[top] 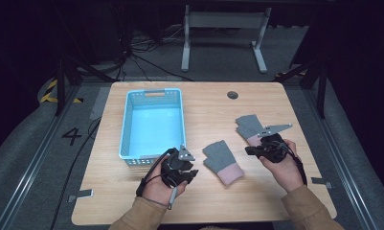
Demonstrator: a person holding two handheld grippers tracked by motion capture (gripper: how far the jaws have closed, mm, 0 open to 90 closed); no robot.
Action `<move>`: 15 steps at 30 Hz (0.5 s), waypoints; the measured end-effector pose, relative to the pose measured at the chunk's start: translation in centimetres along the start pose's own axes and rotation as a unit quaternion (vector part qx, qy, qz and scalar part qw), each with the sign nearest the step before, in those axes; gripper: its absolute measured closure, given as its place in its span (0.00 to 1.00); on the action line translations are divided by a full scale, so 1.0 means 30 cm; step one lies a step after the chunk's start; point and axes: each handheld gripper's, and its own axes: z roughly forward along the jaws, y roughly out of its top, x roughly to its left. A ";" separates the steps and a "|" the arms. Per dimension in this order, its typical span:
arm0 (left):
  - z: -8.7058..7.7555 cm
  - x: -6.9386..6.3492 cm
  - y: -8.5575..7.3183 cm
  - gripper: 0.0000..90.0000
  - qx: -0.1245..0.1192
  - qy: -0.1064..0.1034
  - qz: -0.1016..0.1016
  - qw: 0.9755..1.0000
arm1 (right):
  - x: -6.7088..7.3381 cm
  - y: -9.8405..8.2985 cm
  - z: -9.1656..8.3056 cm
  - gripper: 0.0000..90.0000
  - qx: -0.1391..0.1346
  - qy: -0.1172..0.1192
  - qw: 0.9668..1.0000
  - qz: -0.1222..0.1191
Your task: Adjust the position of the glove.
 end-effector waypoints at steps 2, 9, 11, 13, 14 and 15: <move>-0.003 0.000 -0.001 0.77 -0.003 -0.001 -0.002 1.000 | 0.007 0.002 0.001 1.00 0.003 0.005 1.000 -0.003; -0.015 0.000 0.003 0.77 0.002 -0.007 0.002 1.000 | 0.058 0.023 0.007 1.00 0.010 0.033 0.999 -0.026; -0.017 0.001 0.003 0.77 0.002 -0.008 0.000 1.000 | 0.066 0.025 0.009 1.00 0.011 0.037 0.999 -0.032; -0.021 0.003 0.003 0.76 0.001 -0.008 -0.001 1.000 | 0.088 0.029 0.013 1.00 0.016 0.044 0.998 -0.039; -0.023 0.003 0.003 0.76 0.001 -0.012 -0.003 1.000 | 0.107 0.033 0.016 1.00 0.019 0.052 0.997 -0.048; -0.024 0.003 0.004 0.76 0.001 -0.014 -0.004 1.000 | 0.117 0.035 0.018 1.00 0.021 0.055 0.997 -0.052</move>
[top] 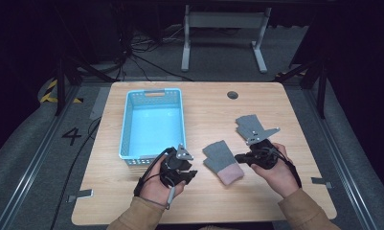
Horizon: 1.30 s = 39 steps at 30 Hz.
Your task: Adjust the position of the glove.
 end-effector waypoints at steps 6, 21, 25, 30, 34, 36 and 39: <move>0.004 0.003 0.000 0.76 0.005 -0.009 -0.004 1.000 | 0.052 0.009 0.037 1.00 0.018 0.032 0.999 -0.024; 0.022 0.015 -0.003 0.80 0.011 -0.023 -0.011 1.000 | 0.145 -0.007 0.143 1.00 0.067 0.070 0.994 -0.053; 0.023 0.018 0.000 0.79 0.012 -0.026 -0.015 0.999 | 0.158 -0.016 0.164 1.00 0.074 0.075 0.993 -0.057; 0.026 0.021 -0.001 0.79 0.016 -0.028 -0.017 0.999 | 0.173 -0.020 0.179 1.00 0.080 0.086 0.991 -0.065; 0.026 0.021 0.000 0.79 0.015 -0.028 -0.017 0.999 | 0.180 -0.023 0.188 1.00 0.087 0.085 0.990 -0.067; 0.024 0.021 0.000 0.79 0.012 -0.027 -0.019 0.999 | 0.179 -0.024 0.188 1.00 0.087 0.084 0.990 -0.066; 0.020 0.027 0.001 0.79 0.006 -0.025 -0.023 0.999 | 0.174 -0.027 0.187 1.00 0.087 0.083 0.991 -0.063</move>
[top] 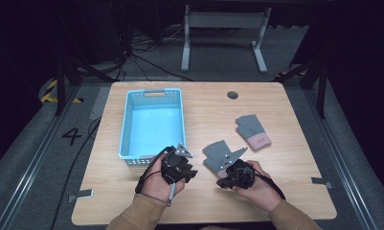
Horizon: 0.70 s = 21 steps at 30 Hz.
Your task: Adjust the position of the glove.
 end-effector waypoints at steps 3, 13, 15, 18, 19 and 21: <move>0.000 0.002 0.002 0.79 0.000 -0.001 0.001 1.000 | 0.003 -0.001 0.001 1.00 -0.001 0.001 1.000 0.000; 0.011 0.002 0.018 0.78 0.001 -0.005 0.007 1.000 | -0.008 -0.024 -0.007 1.00 0.003 -0.008 1.000 0.017; 0.013 0.001 0.021 0.78 0.001 -0.005 0.006 1.000 | -0.012 -0.029 -0.009 1.00 0.003 -0.011 1.000 0.017; 0.019 0.001 0.027 0.78 0.003 -0.008 0.010 1.000 | -0.020 -0.041 -0.015 1.00 0.003 -0.014 1.000 0.027; 0.019 0.001 0.027 0.78 0.003 -0.008 0.010 1.000 | -0.021 -0.042 -0.017 1.00 0.002 -0.016 0.999 0.028; 0.022 0.001 0.031 0.78 0.004 -0.011 0.010 1.000 | -0.027 -0.049 -0.021 1.00 0.003 -0.018 0.999 0.031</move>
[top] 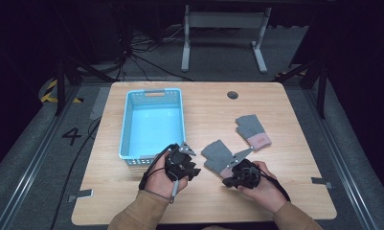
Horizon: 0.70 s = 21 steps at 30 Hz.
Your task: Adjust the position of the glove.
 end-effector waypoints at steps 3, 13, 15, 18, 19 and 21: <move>0.002 0.001 0.003 0.78 0.000 -0.001 0.000 1.000 | -0.008 -0.007 -0.004 1.00 -0.001 -0.003 1.000 0.006; 0.006 0.004 0.008 0.78 0.003 -0.002 -0.001 1.000 | -0.044 -0.028 -0.021 1.00 0.000 -0.020 1.000 0.022; 0.007 0.005 0.008 0.78 0.003 -0.003 -0.001 1.000 | -0.051 -0.032 -0.024 1.00 0.001 -0.025 0.999 0.025; 0.010 0.004 0.008 0.79 0.006 0.003 0.001 1.000 | -0.062 -0.037 -0.026 1.00 0.002 -0.029 0.999 0.030; 0.011 0.005 0.008 0.79 0.006 0.004 0.001 1.000 | -0.067 -0.039 -0.027 1.00 0.002 -0.031 0.999 0.032; 0.011 0.005 0.008 0.81 0.007 0.007 0.001 1.000 | -0.069 -0.040 -0.028 1.00 0.002 -0.031 0.999 0.034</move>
